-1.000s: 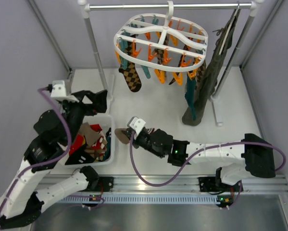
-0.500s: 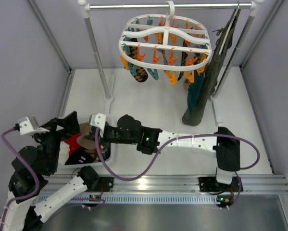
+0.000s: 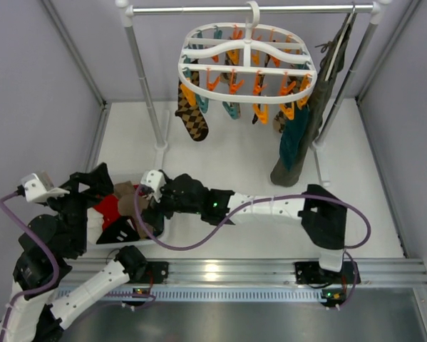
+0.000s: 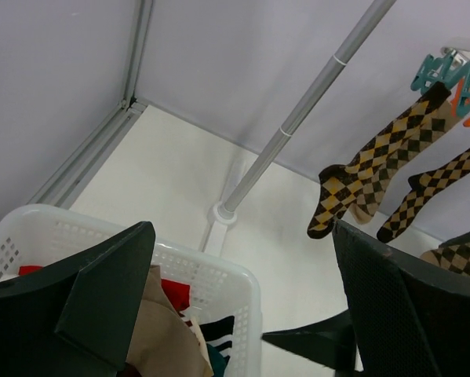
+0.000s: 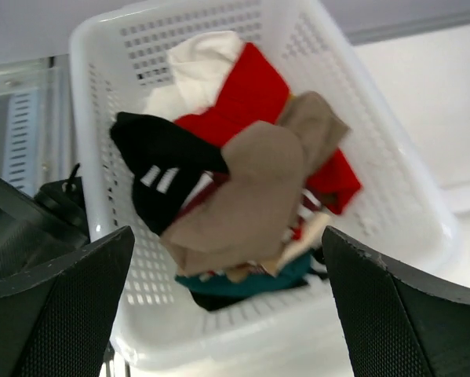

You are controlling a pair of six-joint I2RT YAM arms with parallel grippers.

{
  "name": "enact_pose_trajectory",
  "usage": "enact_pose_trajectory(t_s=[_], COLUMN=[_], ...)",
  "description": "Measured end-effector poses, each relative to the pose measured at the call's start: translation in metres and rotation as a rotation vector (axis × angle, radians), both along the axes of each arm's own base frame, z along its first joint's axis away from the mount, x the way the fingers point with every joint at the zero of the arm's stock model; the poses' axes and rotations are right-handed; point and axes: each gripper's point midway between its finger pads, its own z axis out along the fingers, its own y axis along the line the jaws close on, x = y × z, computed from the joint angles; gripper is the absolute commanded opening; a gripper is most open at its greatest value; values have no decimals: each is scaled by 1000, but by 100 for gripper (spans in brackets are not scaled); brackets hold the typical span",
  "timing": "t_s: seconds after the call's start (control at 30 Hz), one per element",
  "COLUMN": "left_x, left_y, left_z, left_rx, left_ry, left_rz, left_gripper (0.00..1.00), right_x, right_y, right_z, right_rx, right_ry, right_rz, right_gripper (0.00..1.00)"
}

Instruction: Remove the socks clipped to the hanger

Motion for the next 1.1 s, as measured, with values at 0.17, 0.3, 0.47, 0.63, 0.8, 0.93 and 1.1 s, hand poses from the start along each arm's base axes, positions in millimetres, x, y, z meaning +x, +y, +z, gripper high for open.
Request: enact_pose_trajectory(t_s=[0.17,0.3,0.47,0.63,0.8,0.93,1.1], left_x=[5,17,46,78,116,167,231], left_y=[-23,-67,-144,-199,-230,-226,-191], left_z=[1,-2,-21,-67,-83,-80,-94], left_rx=[2,36,98,188,301,292,289], left_ry=[3,39,101,133,104,41,29], left_rz=[-104,-272,-497,-610,-633,-620,-561], left_gripper=[99,98,98,99,98,99,99], right_x=[15,10,4,5,-3,-11,-16], right_y=[-54,-117,-190,-246,-289,-312,-322], right_z=[51,102,127,104,96,103,101], right_rx=[43,149,246,226,239,284,306], right_ry=[-34,-52,-35,-10,8,17,22], right_rz=[-139,-218,-327,-443,-486,-488,-475], right_gripper=[99,100,99,99,99,99,99])
